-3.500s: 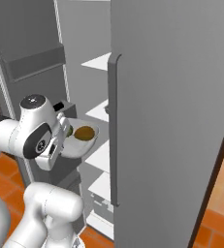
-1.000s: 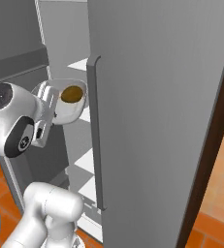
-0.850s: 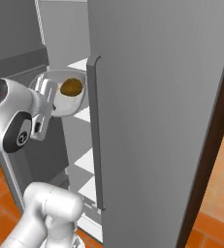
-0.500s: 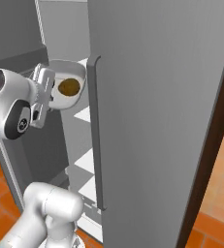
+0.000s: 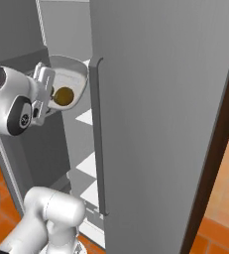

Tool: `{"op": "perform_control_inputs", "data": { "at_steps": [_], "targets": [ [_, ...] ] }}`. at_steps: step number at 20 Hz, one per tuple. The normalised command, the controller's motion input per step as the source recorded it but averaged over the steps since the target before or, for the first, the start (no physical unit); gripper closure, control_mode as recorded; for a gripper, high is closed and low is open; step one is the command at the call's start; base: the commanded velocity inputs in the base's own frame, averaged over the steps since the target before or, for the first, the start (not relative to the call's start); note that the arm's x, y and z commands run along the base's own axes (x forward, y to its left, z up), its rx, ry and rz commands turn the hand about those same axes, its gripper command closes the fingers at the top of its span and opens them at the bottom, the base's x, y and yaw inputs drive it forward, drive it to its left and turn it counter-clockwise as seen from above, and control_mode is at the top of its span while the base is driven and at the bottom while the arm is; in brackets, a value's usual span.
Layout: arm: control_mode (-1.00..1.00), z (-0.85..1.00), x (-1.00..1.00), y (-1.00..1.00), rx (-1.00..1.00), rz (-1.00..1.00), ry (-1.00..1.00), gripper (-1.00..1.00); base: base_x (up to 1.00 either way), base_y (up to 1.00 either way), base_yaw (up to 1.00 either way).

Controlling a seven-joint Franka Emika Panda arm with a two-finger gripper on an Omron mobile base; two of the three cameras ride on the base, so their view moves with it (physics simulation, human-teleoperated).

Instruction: Take the meat container that has the steak and place it on the second highest rack of the freezer. Then take the vegetable container that has the avocado and lime and place it on the highest rack of the freezer.

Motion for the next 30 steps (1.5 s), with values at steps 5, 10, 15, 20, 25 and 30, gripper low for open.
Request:
{"op": "perform_control_inputs", "data": {
  "at_steps": [5, 10, 15, 20, 25, 30],
  "targets": [
    [-1.0, 0.38, 0.01, 0.02, -0.01, 0.0, 0.03, 1.0, 0.0, 0.0, 0.0],
    [-1.0, 0.46, -0.18, 0.06, -0.05, 0.0, 0.0, 1.0, 0.0, 0.0, 0.0],
    [-1.0, 0.41, -0.02, 0.0, -0.01, 0.0, 0.0, 1.0, 0.0, 0.0, 0.0],
    [-1.0, 0.29, 0.42, 0.0, 0.0, 0.0, 0.04, 1.0, 0.0, 0.0, 0.0],
    [-1.0, 0.05, 0.73, 0.0, 0.0, 0.04, 0.01, 1.0, 0.0, 0.0, 0.0],
    [-1.0, 0.16, 0.74, 0.0, 0.0, 0.0, 0.06, 1.0, 0.0, 0.0, 0.0]
  ]
}}
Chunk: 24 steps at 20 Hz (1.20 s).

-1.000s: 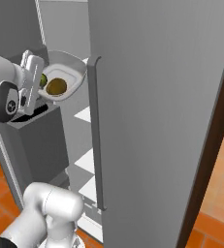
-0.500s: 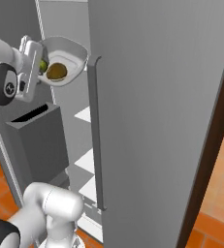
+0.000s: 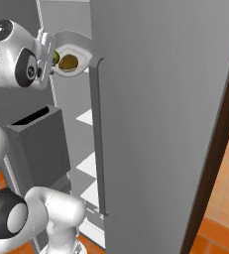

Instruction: Take the meat container that has the steak and place it on the second highest rack of the freezer. Then take the vegetable container that has the avocado and lime and place it on the highest rack of the freezer.

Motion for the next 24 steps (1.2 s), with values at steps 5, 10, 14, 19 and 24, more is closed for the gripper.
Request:
{"op": "perform_control_inputs", "data": {
  "at_steps": [5, 10, 14, 19, 24],
  "targets": [
    [-1.0, 0.01, 0.64, -0.22, 0.0, -0.07, 0.16, 1.0, 0.0, 0.0, 0.0],
    [-1.0, 0.08, 0.09, -0.09, -0.01, -0.02, 0.07, 1.0, 0.0, 0.0, 0.0],
    [-1.0, 0.11, -0.04, 0.0, -0.05, 0.05, 0.0, 1.0, 0.0, 0.0, 0.0],
    [-1.0, 0.02, 0.37, -0.29, 0.0, 0.0, 0.05, 1.0, 0.0, 0.0, 0.0],
    [-1.0, 0.0, 0.45, -0.43, 0.0, -0.09, 0.14, 1.0, 0.0, 0.0, 0.0]
  ]
}}
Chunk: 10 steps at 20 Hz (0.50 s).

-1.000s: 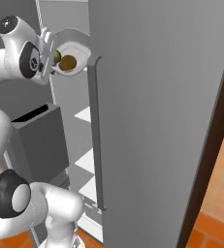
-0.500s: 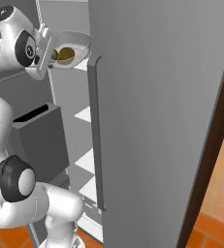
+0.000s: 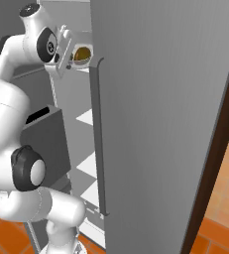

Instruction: Take the meat container that has the steak and place it on the second highest rack of the freezer. Then take the vegetable container that has the avocado and lime and place it on the highest rack of the freezer.

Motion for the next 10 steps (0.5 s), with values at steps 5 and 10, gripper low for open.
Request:
{"op": "perform_control_inputs", "data": {
  "at_steps": [5, 10],
  "targets": [
    [-1.0, -0.02, 0.18, -0.14, 0.0, -0.1, 0.12, 1.0, 0.0, 0.0, 0.0],
    [-1.0, -0.28, 0.15, -0.12, 0.0, -0.04, 0.09, 1.0, 0.0, 0.0, 0.0]
  ]
}}
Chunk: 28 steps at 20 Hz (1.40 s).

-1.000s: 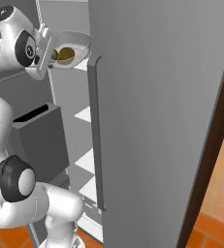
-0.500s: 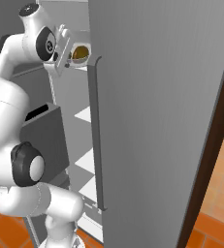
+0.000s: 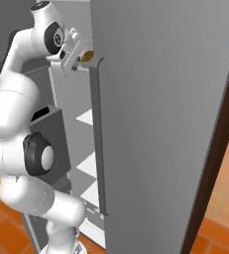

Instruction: Take the meat container that has the steak and place it on the second highest rack of the freezer. Then take the vegetable container that has the avocado and lime and place it on the highest rack of the freezer.

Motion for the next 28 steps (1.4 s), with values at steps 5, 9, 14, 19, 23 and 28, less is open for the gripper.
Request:
{"op": "perform_control_inputs", "data": {
  "at_steps": [5, 9, 14, 19, 23, 28],
  "targets": [
    [-1.0, -0.25, 0.36, -0.09, 0.0, -0.02, 0.04, 1.0, 0.0, 0.0, 0.0],
    [-1.0, -0.37, 0.25, -0.1, -0.01, -0.01, 0.04, 1.0, 0.0, 0.0, 0.0],
    [-1.0, -0.04, 0.45, -0.15, 0.0, -0.03, 0.04, 1.0, 0.0, 0.0, 0.0],
    [-1.0, 0.0, 0.63, -0.07, 0.0, -0.04, 0.0, 1.0, 0.0, 0.0, 0.0],
    [-1.0, -0.09, 0.46, 0.0, 0.0, -0.08, 0.0, 1.0, 0.0, 0.0, 0.0],
    [-1.0, -0.12, 0.32, -0.16, 0.0, -0.11, 0.0, 1.0, 0.0, 0.0, 0.0]
  ]
}}
